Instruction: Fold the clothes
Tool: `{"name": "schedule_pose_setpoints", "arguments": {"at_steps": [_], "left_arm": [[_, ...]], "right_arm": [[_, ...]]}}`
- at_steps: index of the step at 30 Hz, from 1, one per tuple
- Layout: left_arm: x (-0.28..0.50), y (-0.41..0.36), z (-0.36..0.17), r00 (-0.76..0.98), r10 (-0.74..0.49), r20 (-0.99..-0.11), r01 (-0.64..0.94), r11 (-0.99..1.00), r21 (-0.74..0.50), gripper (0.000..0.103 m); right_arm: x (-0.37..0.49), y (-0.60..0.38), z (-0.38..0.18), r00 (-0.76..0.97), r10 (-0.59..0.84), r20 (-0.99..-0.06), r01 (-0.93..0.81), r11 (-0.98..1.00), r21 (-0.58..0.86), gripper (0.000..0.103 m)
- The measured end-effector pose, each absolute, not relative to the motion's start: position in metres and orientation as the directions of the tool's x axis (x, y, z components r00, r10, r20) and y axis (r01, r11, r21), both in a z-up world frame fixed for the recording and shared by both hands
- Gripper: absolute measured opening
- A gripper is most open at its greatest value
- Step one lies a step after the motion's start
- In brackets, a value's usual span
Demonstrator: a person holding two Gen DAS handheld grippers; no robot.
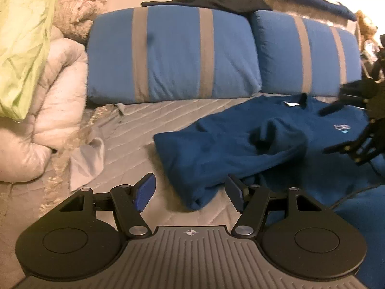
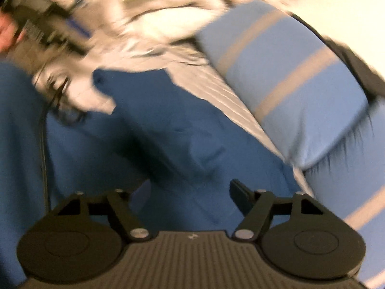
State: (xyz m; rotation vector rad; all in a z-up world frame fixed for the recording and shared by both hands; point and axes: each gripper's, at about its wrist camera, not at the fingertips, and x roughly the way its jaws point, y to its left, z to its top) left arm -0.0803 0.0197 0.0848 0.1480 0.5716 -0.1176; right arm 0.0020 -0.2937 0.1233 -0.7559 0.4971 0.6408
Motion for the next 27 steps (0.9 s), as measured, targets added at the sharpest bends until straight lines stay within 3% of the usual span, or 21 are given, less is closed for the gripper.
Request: {"name": "schedule_pose_setpoints", "arguments": {"at_steps": [3,8,18,22,25,27], "left_arm": [[-0.082,0.015,0.08,0.827,-0.077,-0.557,0.173,0.977,0.122,0.063],[-0.087,0.007,0.074,0.825,-0.066,-0.561,0.189,0.968,0.165,0.063],[-0.089,0.001,0.069,0.825,-0.063,-0.561,0.218,0.952,0.215,0.063],[-0.084,-0.001,0.069,0.821,-0.048,-0.568,0.229,0.941,0.251,0.063],[-0.075,0.0,0.069,0.809,-0.037,-0.587,0.229,0.939,0.258,0.063],[-0.068,0.001,0.07,0.802,-0.031,-0.596,0.228,0.939,0.258,0.063]], "right_arm": [[0.004,-0.282,0.115,0.692,0.346,-0.633,-0.715,0.443,-0.54,0.074],[0.008,-0.264,0.102,0.669,0.339,-0.661,-0.741,0.249,-0.623,0.052],[0.023,-0.241,0.092,0.609,0.341,-0.716,-0.78,0.094,-0.619,0.051],[0.031,-0.235,0.089,0.589,0.31,-0.747,-0.796,0.058,-0.603,0.039],[0.038,-0.231,0.094,0.585,0.285,-0.759,-0.8,0.053,-0.597,0.019],[0.042,-0.228,0.101,0.598,0.272,-0.754,-0.792,0.057,-0.608,0.015]]}}
